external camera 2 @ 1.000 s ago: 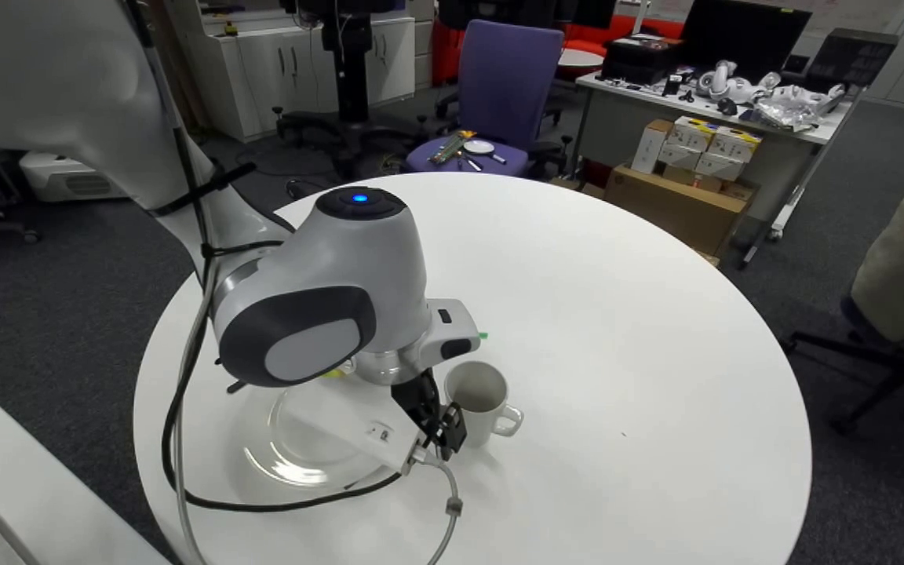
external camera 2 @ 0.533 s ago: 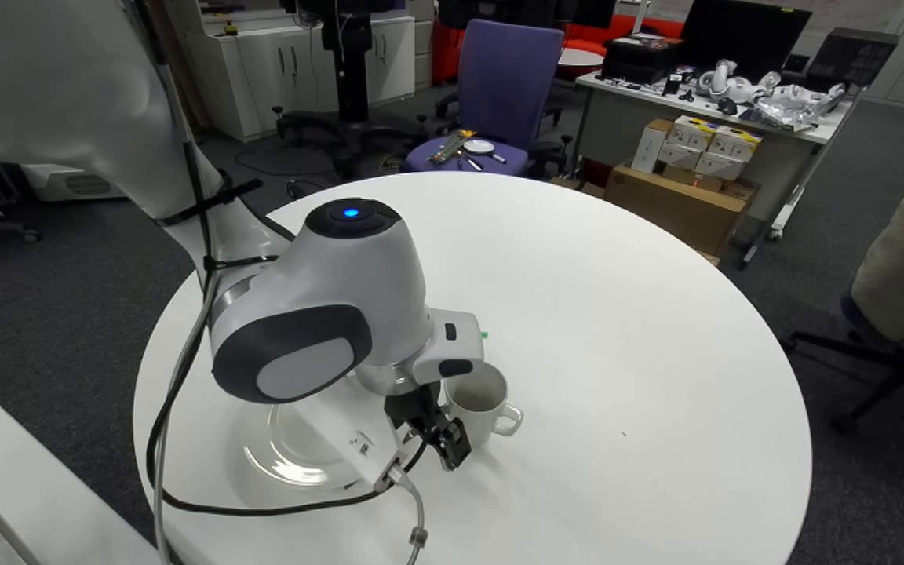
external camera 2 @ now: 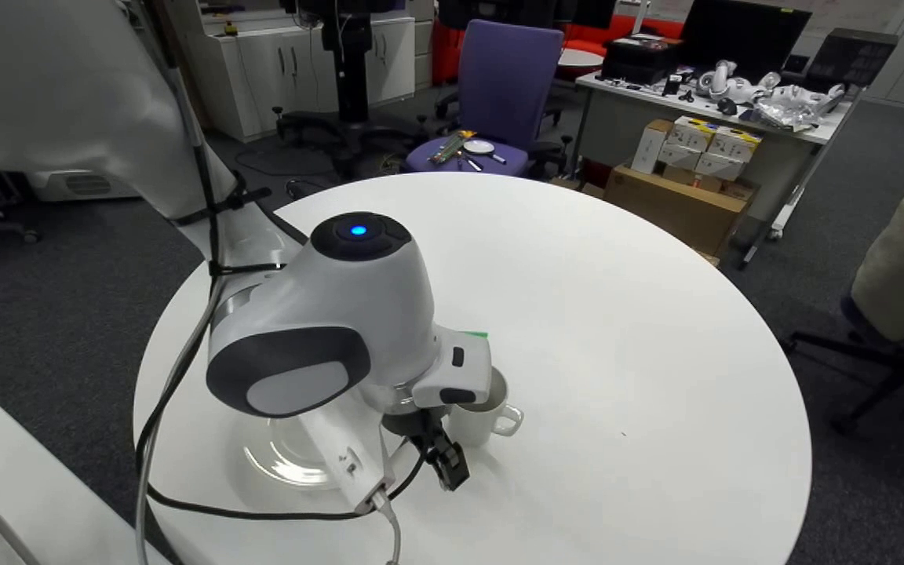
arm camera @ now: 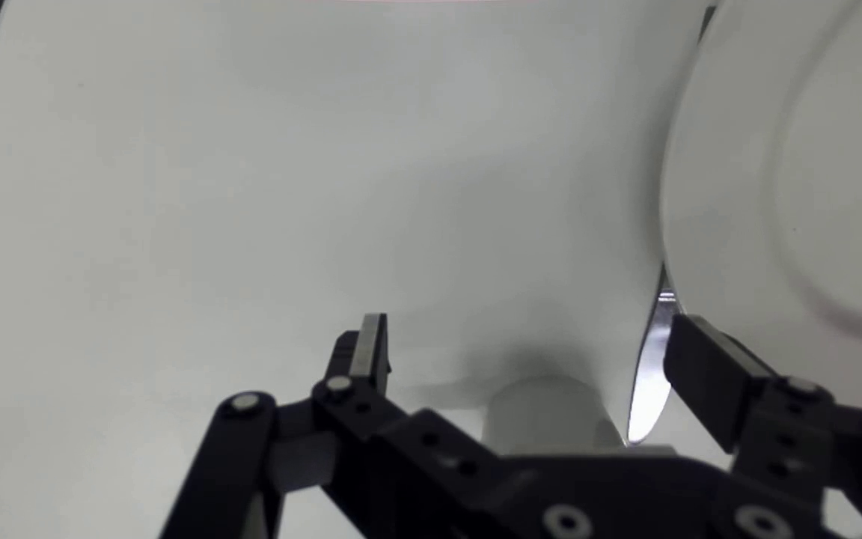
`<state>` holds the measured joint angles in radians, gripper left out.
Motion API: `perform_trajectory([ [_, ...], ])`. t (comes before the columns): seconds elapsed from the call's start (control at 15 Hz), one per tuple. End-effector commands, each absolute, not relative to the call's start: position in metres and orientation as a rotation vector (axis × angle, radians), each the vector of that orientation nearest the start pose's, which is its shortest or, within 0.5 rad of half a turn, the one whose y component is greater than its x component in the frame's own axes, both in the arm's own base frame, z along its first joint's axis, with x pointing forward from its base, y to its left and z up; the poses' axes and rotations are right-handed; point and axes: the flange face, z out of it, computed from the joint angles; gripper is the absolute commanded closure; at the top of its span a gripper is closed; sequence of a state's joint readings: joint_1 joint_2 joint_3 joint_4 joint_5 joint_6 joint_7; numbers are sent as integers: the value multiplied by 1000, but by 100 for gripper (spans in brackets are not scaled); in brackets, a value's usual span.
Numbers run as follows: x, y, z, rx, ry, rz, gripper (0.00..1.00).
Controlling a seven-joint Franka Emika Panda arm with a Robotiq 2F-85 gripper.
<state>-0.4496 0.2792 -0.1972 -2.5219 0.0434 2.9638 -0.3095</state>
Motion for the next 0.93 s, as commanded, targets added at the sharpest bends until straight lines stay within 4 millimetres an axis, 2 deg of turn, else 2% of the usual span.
perform_trajectory([
  [0.0, 374, -293, 198, -3107, 759, -275, 0],
  [0.4, 383, -287, 196, -3048, 901, -357, 0],
  [0.6, 382, -287, 197, -3093, 863, -382, 0],
  [0.87, 383, -286, 215, -3126, 811, -470, 0],
])
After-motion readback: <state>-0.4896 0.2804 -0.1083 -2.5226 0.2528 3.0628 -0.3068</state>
